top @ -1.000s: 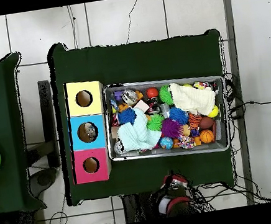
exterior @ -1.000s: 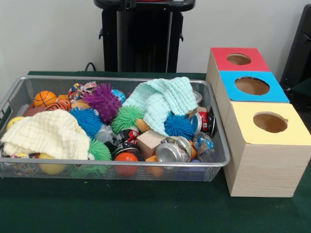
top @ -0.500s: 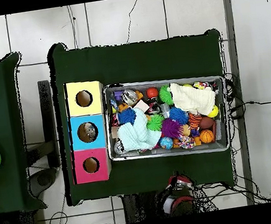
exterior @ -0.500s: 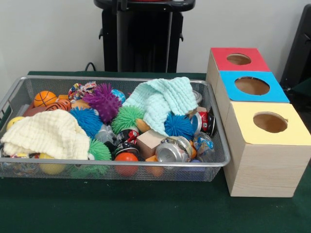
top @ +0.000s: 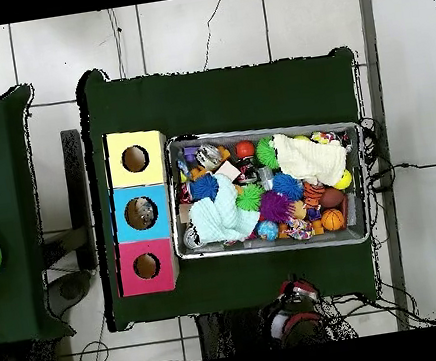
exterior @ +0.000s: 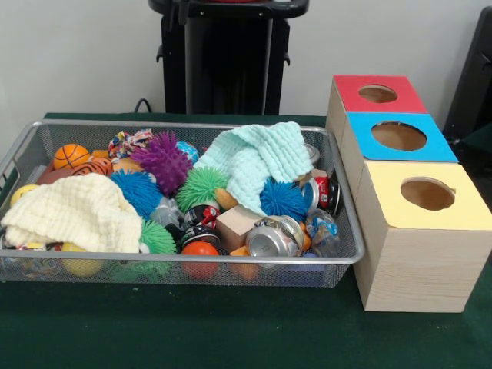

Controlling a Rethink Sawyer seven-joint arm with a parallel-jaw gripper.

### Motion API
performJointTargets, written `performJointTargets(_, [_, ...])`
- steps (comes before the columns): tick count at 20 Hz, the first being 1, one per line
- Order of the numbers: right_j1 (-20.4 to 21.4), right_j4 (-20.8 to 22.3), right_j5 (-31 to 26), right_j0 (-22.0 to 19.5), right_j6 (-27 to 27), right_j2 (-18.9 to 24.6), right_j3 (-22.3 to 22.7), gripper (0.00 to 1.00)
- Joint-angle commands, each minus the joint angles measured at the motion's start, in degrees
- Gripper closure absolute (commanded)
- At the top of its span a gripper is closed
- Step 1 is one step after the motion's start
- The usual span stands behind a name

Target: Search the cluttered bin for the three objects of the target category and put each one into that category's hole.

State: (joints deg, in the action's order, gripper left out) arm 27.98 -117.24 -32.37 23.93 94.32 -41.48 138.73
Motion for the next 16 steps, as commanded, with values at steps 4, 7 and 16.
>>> performJointTargets(4, [-14.6,-14.3,-4.5,-1.3,-30.9,10.0,-8.8,0.00])
performJointTargets(7, [-17.5,-16.9,-6.4,-1.2,-32.8,10.1,-10.2,0.00])
performJointTargets(16, [-26.0,-25.2,-12.3,-0.4,-40.4,10.5,-15.4,0.00])
